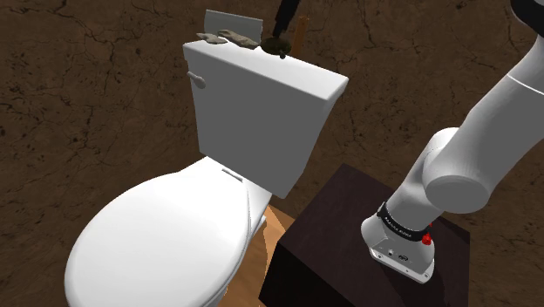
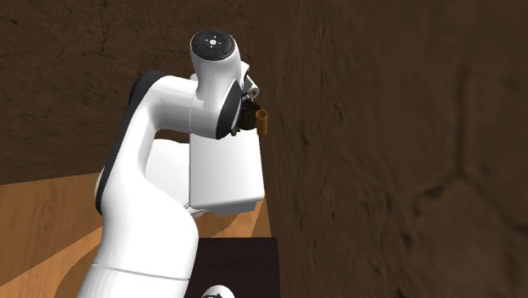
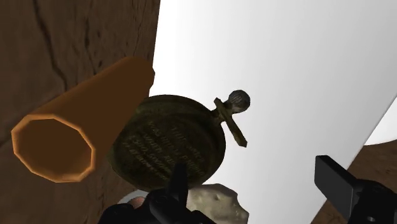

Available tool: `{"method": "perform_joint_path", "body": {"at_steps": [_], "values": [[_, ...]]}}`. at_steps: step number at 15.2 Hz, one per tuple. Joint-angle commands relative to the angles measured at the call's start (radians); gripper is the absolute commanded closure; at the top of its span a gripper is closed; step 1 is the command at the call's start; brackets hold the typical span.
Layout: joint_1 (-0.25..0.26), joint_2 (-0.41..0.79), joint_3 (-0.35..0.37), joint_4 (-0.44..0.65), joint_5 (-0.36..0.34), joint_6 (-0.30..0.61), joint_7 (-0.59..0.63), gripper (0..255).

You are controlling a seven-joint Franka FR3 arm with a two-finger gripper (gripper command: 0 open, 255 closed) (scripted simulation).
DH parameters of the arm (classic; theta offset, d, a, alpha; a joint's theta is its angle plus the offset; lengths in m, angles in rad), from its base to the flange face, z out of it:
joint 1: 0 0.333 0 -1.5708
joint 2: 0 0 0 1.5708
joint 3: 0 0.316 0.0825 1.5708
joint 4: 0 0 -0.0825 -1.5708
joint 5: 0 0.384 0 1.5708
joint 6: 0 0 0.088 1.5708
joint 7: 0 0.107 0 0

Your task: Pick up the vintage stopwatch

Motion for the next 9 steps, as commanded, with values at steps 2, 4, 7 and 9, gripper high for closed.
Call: {"method": "perform_joint_path", "body": {"at_steps": [2, 4, 7, 9], "values": [[-0.001, 0.004, -0.002, -0.036, 0.005, 0.040, -0.011, 0], [-0.001, 0.003, -0.002, -0.064, 0.006, 0.067, -0.014, 0], [-0.001, 0.002, -0.001, -0.086, 0.007, 0.088, -0.016, 0], [-0.001, -0.001, -0.002, -0.089, 0.006, 0.088, -0.018, 255]]}}
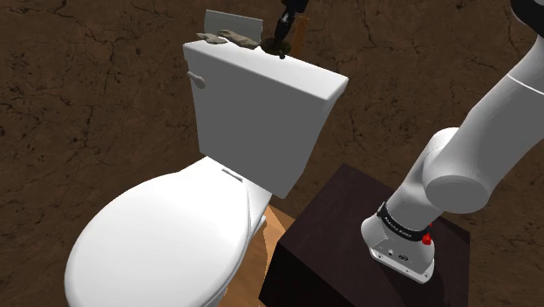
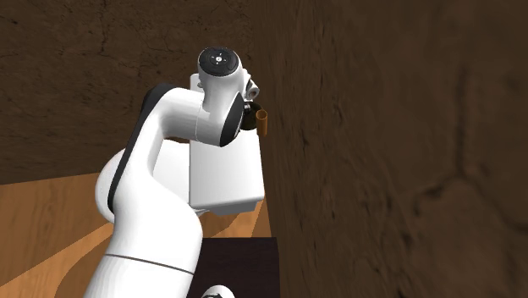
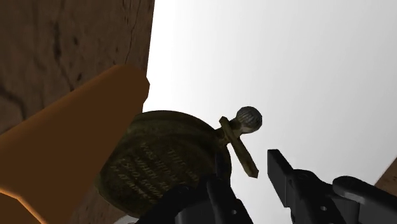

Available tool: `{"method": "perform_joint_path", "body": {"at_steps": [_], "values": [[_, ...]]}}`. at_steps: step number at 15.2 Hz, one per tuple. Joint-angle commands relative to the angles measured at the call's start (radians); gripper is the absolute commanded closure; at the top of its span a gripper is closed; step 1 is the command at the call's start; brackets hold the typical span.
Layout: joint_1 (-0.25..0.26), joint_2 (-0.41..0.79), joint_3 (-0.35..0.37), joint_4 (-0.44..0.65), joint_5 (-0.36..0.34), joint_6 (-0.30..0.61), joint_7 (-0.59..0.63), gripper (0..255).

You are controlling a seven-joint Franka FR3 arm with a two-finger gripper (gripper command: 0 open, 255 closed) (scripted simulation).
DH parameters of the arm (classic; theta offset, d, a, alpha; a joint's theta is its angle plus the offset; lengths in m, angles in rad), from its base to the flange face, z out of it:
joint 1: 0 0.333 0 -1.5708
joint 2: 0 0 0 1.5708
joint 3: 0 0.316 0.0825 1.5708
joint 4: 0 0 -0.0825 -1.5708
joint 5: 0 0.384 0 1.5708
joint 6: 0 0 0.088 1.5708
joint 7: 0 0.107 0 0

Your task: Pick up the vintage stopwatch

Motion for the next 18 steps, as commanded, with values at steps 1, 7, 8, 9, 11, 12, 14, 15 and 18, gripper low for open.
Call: {"method": "perform_joint_path", "body": {"at_steps": [1, 7, 8, 9, 11, 12, 14, 15, 18], "values": [[0.000, -0.001, 0.000, -0.003, 0.000, 0.001, 0.000, 255], [0.000, -0.001, 0.000, -0.003, 0.000, 0.002, 0.000, 255], [0.001, 0.002, 0.001, 0.001, 0.001, 0.001, 0.001, 255], [0.000, 0.003, 0.001, 0.015, 0.000, -0.013, 0.002, 255], [0.000, 0.004, 0.001, 0.043, -0.001, -0.040, 0.005, 255], [0.000, 0.005, 0.001, 0.057, -0.001, -0.053, 0.007, 255], [0.000, 0.007, 0.001, 0.087, -0.002, -0.080, 0.009, 255], [0.000, 0.009, 0.000, 0.102, -0.002, -0.094, 0.011, 255], [-0.001, 0.015, 0.000, 0.150, -0.001, -0.135, 0.014, 255]]}}
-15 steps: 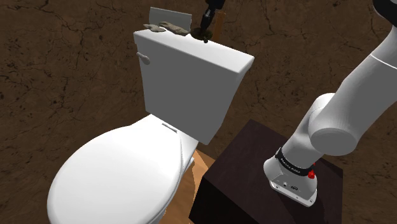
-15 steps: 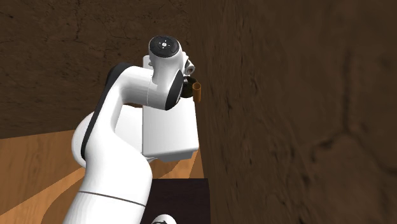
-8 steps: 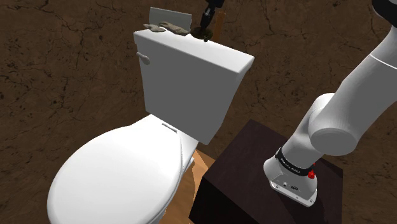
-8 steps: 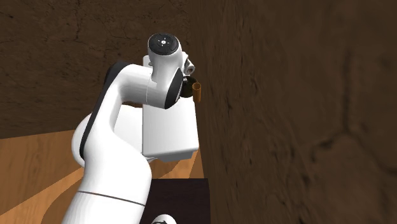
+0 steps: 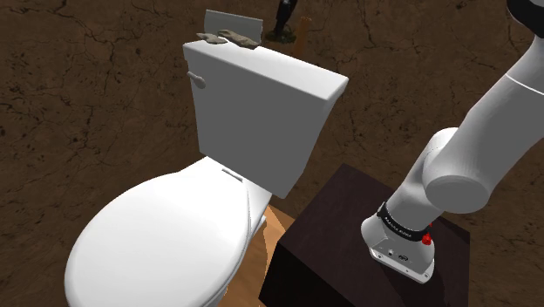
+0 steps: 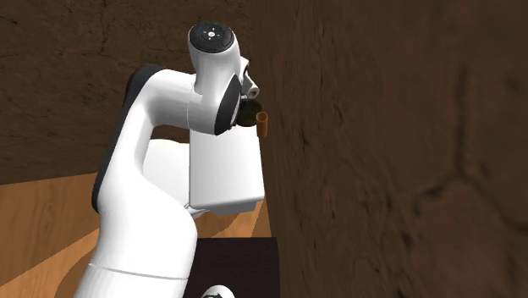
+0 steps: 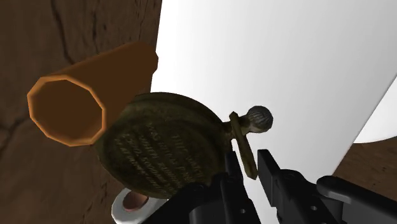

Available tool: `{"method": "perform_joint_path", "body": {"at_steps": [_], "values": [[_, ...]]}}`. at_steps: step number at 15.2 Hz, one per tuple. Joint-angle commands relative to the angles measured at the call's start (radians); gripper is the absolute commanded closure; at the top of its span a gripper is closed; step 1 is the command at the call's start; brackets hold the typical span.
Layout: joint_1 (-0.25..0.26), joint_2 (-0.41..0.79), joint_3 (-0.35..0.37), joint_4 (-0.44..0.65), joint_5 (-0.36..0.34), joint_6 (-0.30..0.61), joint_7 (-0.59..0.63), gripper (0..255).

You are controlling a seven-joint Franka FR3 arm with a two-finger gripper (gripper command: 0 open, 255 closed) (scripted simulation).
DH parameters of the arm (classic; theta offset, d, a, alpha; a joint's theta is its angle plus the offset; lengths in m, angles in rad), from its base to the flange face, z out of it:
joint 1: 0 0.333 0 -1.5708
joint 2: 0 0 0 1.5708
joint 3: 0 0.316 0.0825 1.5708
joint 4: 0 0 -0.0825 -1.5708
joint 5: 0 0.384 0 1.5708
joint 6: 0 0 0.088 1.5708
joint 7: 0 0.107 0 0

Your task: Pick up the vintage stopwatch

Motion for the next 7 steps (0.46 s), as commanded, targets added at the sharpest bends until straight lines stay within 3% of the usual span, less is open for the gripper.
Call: {"method": "perform_joint_path", "body": {"at_steps": [1, 7], "values": [[-0.002, 0.005, -0.002, 0.035, 0.000, -0.027, 0.001, 255], [-0.004, 0.019, -0.004, 0.106, 0.002, -0.086, 0.005, 255]]}}
